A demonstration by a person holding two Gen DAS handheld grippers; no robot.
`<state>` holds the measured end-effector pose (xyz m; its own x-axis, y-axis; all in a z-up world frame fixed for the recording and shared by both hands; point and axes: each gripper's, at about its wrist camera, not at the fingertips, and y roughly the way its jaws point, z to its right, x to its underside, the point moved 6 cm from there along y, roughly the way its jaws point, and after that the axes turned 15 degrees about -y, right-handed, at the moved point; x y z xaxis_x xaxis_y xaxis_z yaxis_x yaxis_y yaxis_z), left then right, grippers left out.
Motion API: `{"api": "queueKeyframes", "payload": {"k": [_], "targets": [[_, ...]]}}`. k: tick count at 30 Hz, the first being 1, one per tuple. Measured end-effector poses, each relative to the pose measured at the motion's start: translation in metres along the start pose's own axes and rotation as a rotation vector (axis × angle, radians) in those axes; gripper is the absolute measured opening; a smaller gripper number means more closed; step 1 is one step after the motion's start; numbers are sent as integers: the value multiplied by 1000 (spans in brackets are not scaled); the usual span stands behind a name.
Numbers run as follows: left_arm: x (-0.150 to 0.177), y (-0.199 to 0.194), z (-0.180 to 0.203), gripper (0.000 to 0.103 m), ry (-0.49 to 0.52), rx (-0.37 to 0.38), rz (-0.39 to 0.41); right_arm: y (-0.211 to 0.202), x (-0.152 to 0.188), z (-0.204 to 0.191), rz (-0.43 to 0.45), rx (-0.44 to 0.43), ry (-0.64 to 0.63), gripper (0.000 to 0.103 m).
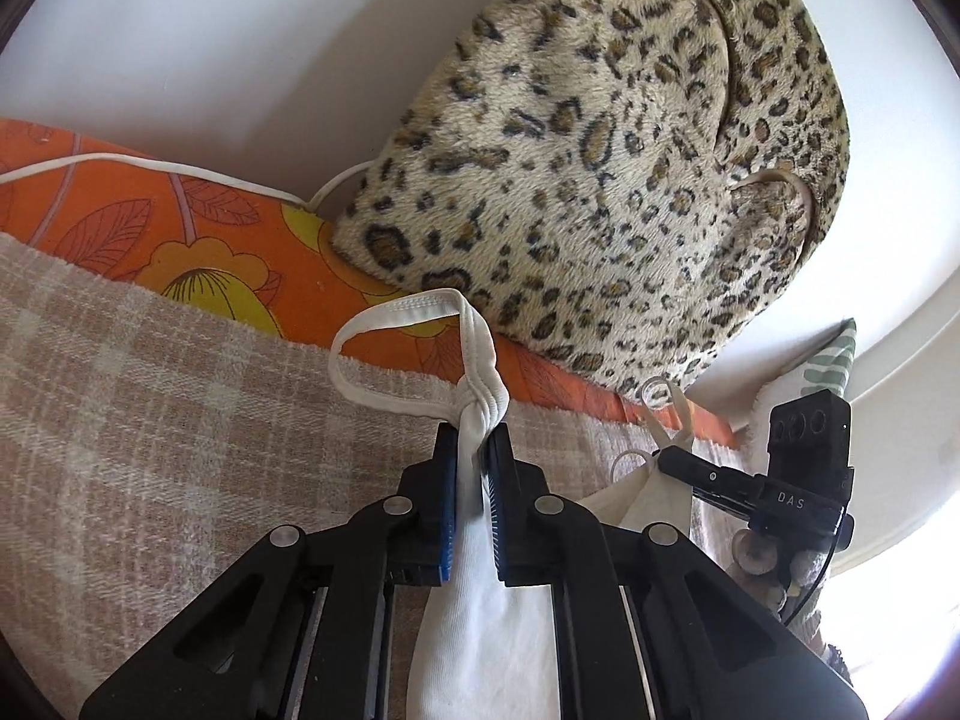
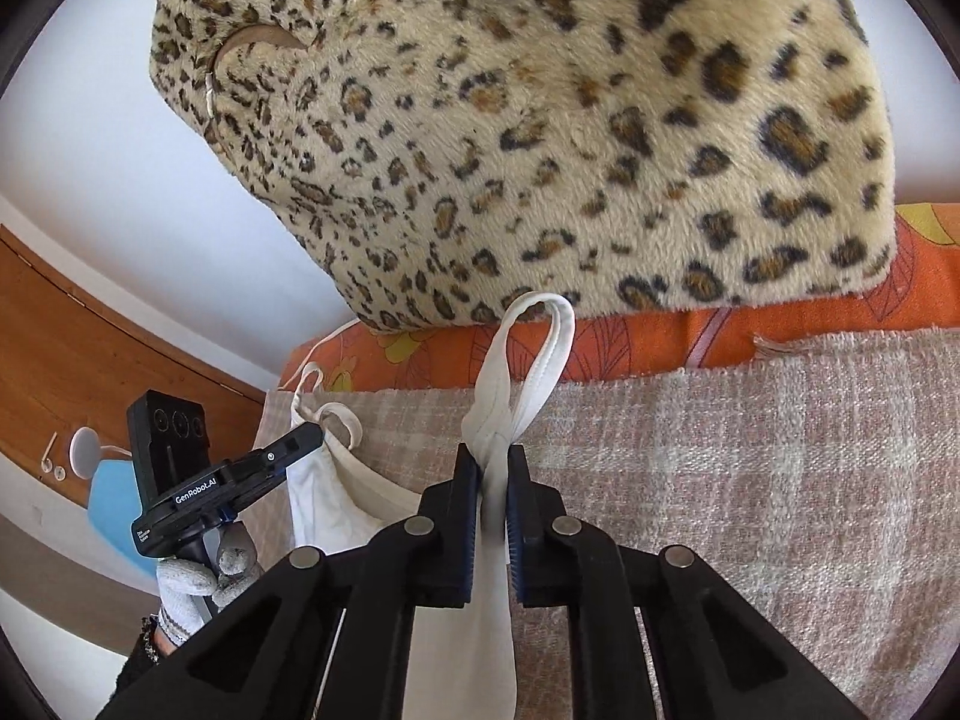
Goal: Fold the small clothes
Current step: 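Fold the straps with both grippers over onto the hem, release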
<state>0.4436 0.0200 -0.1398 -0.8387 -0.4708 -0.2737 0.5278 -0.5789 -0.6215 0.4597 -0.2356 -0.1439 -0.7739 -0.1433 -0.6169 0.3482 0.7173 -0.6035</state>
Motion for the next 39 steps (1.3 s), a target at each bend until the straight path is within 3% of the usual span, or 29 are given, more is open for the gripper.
{"api": "queueKeyframes", "payload": {"k": [12,19,29,39], "targets": [[15,-43,38,7,61,56,30,-40,-10,-48,58,10,-81,5],[33,-77,52,7,88,74,41,-74,4,-76,69,25,-121,5],[79,-124,65,7,133,86,45,-112,44,-123,60,55,-208,5],[142,-152,50,7,155,76,30,-131,106,-162,23,110,-315,5]]}}
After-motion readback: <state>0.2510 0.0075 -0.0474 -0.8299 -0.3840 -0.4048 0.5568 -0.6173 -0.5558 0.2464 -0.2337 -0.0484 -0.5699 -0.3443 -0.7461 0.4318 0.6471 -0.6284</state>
